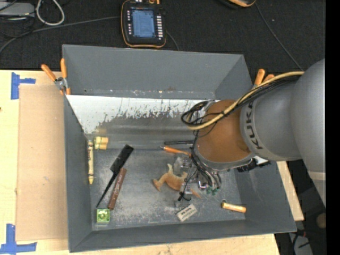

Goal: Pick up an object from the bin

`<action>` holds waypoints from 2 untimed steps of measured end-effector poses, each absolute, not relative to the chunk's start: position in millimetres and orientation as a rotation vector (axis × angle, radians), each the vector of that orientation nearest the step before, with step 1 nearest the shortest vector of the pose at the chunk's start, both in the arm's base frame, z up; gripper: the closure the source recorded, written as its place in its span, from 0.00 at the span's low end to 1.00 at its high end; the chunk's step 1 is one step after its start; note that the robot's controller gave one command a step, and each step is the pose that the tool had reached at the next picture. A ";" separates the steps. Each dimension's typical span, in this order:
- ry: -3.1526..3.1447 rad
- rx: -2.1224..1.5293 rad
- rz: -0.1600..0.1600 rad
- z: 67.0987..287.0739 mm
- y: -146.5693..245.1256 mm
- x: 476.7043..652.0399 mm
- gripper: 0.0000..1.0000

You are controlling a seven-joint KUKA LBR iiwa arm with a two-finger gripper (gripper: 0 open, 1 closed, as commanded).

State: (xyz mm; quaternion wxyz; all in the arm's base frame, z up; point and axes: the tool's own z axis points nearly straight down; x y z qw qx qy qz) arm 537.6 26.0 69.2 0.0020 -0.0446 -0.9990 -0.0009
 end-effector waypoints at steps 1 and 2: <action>-3.131 -0.169 -0.005 69.2 25.3 536.6 1.00; -3.131 -0.170 -0.005 69.2 25.3 536.6 1.00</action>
Offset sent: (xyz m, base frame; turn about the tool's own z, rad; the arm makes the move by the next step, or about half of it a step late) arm 0.0000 0.0000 0.0000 0.0000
